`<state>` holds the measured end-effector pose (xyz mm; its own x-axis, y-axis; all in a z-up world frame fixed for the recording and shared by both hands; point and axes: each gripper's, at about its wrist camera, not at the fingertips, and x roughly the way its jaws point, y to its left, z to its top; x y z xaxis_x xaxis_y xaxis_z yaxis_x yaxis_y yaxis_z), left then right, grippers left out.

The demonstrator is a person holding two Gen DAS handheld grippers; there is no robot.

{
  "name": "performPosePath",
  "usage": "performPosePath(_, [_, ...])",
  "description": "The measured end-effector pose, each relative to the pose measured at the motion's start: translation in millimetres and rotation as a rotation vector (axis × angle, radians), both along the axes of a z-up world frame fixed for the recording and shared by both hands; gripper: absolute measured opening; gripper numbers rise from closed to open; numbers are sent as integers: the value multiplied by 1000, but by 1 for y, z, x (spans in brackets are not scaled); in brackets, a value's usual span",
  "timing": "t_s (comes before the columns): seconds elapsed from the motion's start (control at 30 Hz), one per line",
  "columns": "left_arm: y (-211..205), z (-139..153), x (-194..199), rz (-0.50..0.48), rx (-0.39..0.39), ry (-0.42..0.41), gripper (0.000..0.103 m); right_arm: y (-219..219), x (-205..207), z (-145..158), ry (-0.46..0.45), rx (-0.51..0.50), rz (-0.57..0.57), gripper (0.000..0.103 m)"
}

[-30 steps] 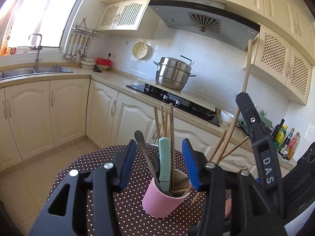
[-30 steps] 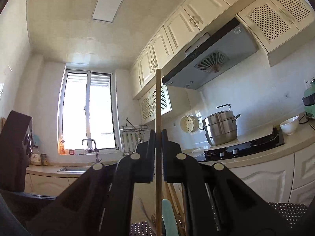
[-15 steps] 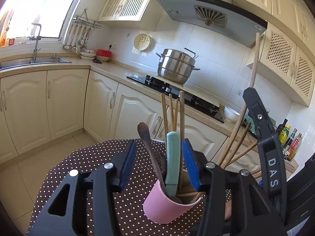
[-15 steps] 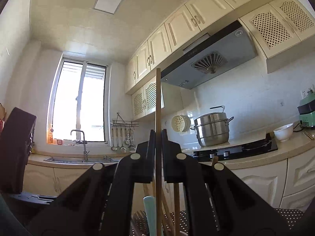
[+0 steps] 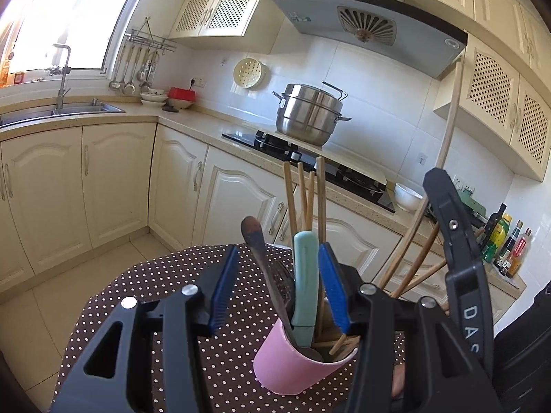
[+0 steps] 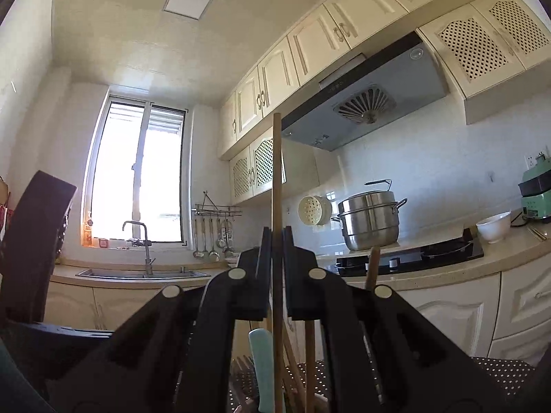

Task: Organize utensils
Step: 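Lower the wooden chopstick into the pink cup with the right tool, then open the right tool and withdraw both tools from the pink cup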

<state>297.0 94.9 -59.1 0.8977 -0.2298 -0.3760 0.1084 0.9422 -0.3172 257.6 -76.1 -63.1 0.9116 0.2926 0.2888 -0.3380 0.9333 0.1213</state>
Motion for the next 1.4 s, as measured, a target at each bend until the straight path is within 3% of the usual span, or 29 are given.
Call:
performPosePath(0.1, [1, 0, -2, 0, -4, 0, 48, 0, -2, 1, 11, -3, 0, 8])
performPosePath(0.17, [2, 0, -3, 1, -5, 1, 48, 1, -3, 3, 20, -12, -11, 21])
performPosePath(0.33, [2, 2, -7, 5, -6, 5, 50, -3, -12, 6, 29, -24, -19, 34])
performPosePath(0.4, [1, 4, -11, 8, -2, 0, 51, -5, -17, 9, 25, -19, -26, 45])
performPosePath(0.87, [-24, 25, -70, -11, 37, -39, 60, -26, -80, 32, 53, -139, -154, 49])
performPosePath(1.4, [-67, 40, -162, 10, 121, -117, 71, -71, -149, 38, 262, -140, -187, 61])
